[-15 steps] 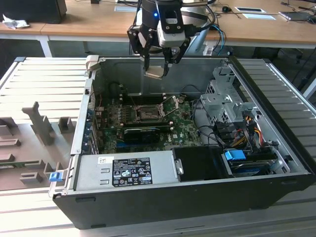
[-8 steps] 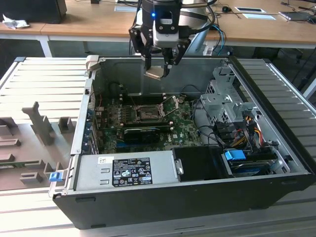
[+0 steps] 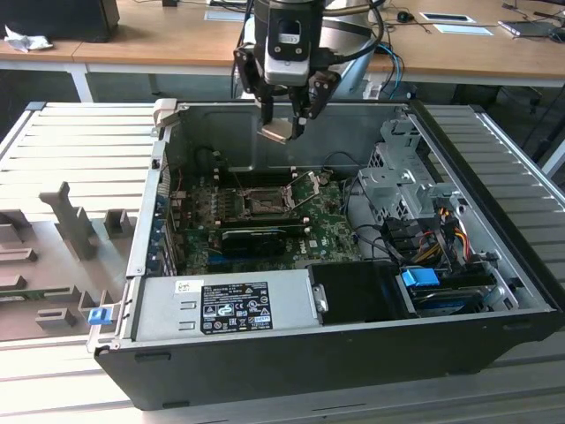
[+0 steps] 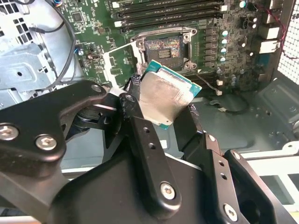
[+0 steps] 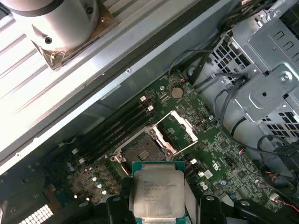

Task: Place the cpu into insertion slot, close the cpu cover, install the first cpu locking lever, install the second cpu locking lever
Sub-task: 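Place the cpu into insertion slot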

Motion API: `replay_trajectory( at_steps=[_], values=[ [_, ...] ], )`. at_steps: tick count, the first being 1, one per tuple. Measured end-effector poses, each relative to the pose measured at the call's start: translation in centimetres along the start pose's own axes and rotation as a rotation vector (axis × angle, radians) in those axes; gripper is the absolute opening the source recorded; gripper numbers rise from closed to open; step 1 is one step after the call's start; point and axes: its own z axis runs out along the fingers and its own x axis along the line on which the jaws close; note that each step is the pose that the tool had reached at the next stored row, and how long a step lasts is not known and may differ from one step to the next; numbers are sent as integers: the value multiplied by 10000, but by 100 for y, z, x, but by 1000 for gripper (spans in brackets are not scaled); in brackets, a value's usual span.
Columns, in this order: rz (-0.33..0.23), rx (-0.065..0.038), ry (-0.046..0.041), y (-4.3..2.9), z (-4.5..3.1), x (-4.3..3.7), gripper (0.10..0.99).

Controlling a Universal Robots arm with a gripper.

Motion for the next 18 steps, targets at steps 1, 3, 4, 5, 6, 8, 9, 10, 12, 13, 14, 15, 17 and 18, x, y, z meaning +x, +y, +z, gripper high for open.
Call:
replay_trajectory(
  at_steps=[1, 3, 4, 5, 6, 8, 9, 10, 12, 13, 14, 15, 17, 18],
  values=[
    [104, -4, -9, 0, 1, 0, 529],
    [228, -6, -19, 0, 1, 0, 529],
    [315, -9, -27, 0, 1, 0, 529],
    [376, -10, -32, 0, 1, 0, 529],
    [427, -12, -36, 0, 1, 0, 529],
    [593, -16, -51, 0, 1, 0, 529],
    [654, -18, -56, 0, 2, 0, 529],
    [728, -20, -62, 0, 2, 0, 529],
    [863, -24, -74, 0, 2, 0, 529],
    [941, -26, -81, 0, 3, 0, 529],
    [1043, -28, -90, 0, 3, 0, 529],
    [1111, -30, -95, 0, 3, 0, 529],
    [1318, -35, -113, 0, 4, 0, 529],
    [1412, -37, -121, 0, 4, 0, 529]
  ],
)
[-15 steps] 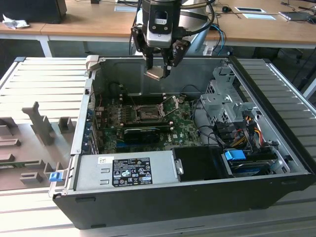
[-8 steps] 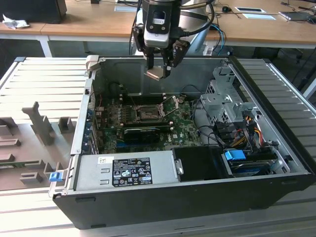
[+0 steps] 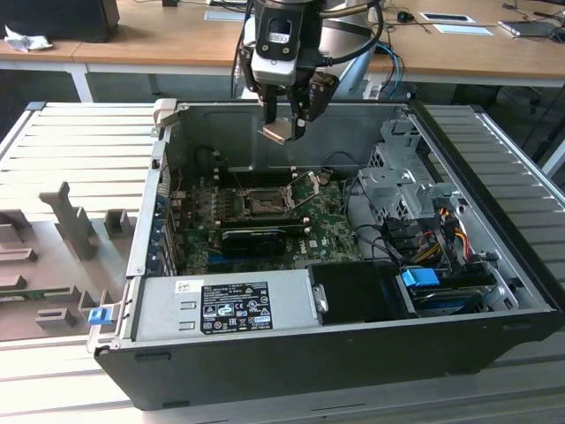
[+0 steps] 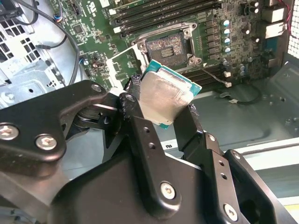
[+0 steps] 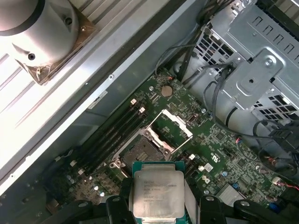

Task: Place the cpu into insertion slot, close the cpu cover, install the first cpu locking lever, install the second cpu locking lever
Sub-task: 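Place the cpu into insertion slot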

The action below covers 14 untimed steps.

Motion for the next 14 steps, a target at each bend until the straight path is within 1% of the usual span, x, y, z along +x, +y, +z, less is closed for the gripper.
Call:
replay_trajectory(
  at_steps=[14],
  values=[
    [991, -26, -86, 0, 5, 0, 529]
  ],
)
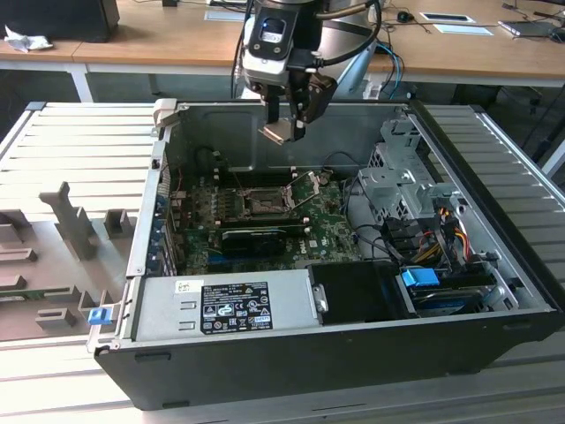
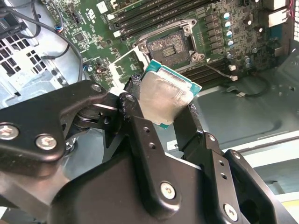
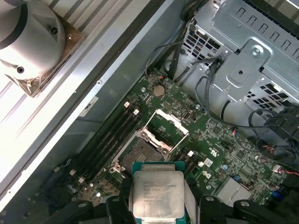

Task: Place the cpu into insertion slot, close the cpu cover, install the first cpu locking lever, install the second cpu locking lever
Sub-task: 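Place the cpu into insertion slot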

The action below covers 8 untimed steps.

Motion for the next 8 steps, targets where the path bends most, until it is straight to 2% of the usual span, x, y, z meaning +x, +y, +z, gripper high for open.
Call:
replay_trajectory(
  at_steps=[8],
  values=[
    [629, -16, -54, -1, 5, 0, 529]
  ],
)
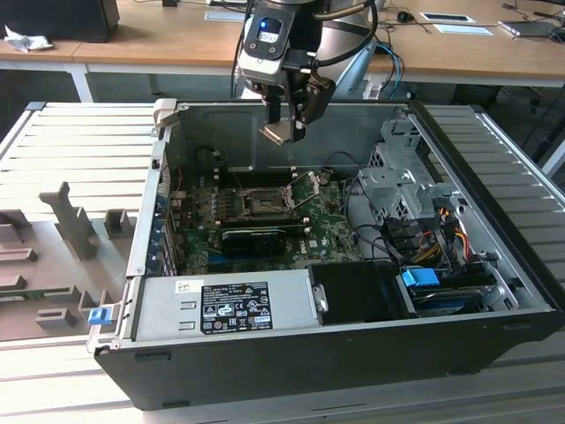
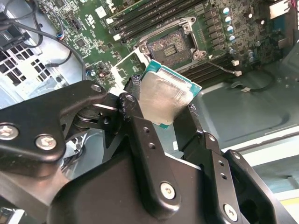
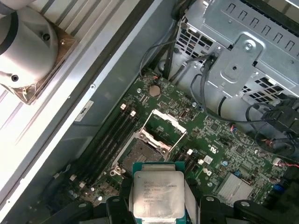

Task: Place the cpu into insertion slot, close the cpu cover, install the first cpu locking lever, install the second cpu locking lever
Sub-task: 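Place the cpu into insertion slot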

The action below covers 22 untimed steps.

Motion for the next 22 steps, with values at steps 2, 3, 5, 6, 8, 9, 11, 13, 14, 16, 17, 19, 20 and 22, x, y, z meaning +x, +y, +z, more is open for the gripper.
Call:
replay_trajectory(
  at_steps=[2, 3, 5, 6, 8, 9, 11, 13, 14, 16, 17, 19, 20, 22],
  values=[
    [149, -5, -13, 0, 1, 0, 529],
    [213, -6, -19, 0, 2, 0, 529],
    [329, -9, -28, 0, 2, 0, 529],
    [388, -10, -34, 0, 3, 0, 529],
    [508, -14, -43, 0, 4, 0, 529],
    [570, -15, -49, 0, 4, 0, 529],
    [721, -19, -62, 0, 5, 0, 529],
    [918, -24, -79, 0, 6, 0, 529],
    [1024, -27, -88, -1, 7, 0, 529],
    [1141, -30, -98, -1, 7, 0, 529],
    [1269, -33, -109, 0, 8, 0, 529],
    [1463, -38, -126, -1, 9, 0, 529],
    [1534, -41, -132, -1, 9, 0, 529],
    [1656, -44, -142, -1, 10, 0, 529]
  ],
)
